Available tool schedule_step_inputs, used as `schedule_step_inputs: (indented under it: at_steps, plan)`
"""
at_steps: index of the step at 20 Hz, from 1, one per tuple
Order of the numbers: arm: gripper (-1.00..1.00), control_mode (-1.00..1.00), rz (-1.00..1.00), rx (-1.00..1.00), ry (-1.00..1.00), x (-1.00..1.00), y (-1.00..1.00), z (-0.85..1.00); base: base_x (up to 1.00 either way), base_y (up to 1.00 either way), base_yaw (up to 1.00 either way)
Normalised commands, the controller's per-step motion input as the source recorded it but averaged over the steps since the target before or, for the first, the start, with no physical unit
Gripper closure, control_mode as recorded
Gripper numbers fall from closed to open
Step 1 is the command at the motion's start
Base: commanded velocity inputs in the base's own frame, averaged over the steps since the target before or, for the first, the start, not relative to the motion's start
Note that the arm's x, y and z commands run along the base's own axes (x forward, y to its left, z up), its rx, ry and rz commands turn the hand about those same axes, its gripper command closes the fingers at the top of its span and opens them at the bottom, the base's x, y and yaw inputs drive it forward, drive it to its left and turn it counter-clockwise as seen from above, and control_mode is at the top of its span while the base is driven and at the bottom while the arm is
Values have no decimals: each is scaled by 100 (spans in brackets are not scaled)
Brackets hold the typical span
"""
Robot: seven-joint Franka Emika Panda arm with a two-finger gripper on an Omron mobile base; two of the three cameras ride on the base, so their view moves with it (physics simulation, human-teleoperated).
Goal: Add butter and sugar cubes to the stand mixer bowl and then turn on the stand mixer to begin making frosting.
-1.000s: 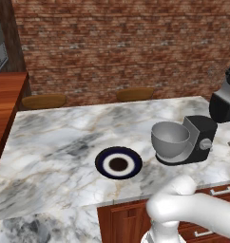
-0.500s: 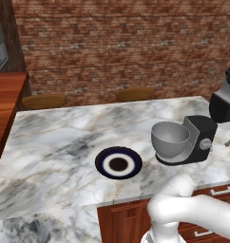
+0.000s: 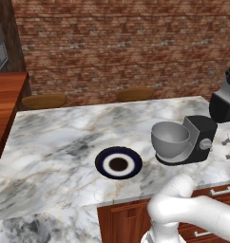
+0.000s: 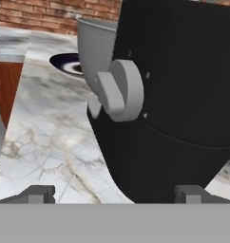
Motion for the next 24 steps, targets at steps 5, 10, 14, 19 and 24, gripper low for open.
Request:
schedule_step_inputs:
  at_steps: [5, 10, 14, 19, 24]
  plan:
    - [-100, -100, 0, 0, 7, 21, 0, -5, 0, 0, 0]
    - [-100, -100, 0, 0, 4, 13, 0, -17, 0, 0, 0]
    - [-100, -100, 0, 0, 2, 13, 0, -19, 0, 0, 0]
    - [-100, -100, 0, 0, 0, 18, 0, -10, 0, 0, 0]
    - [-100, -100, 0, 2, 0, 18, 0, -7, 0, 0, 0]
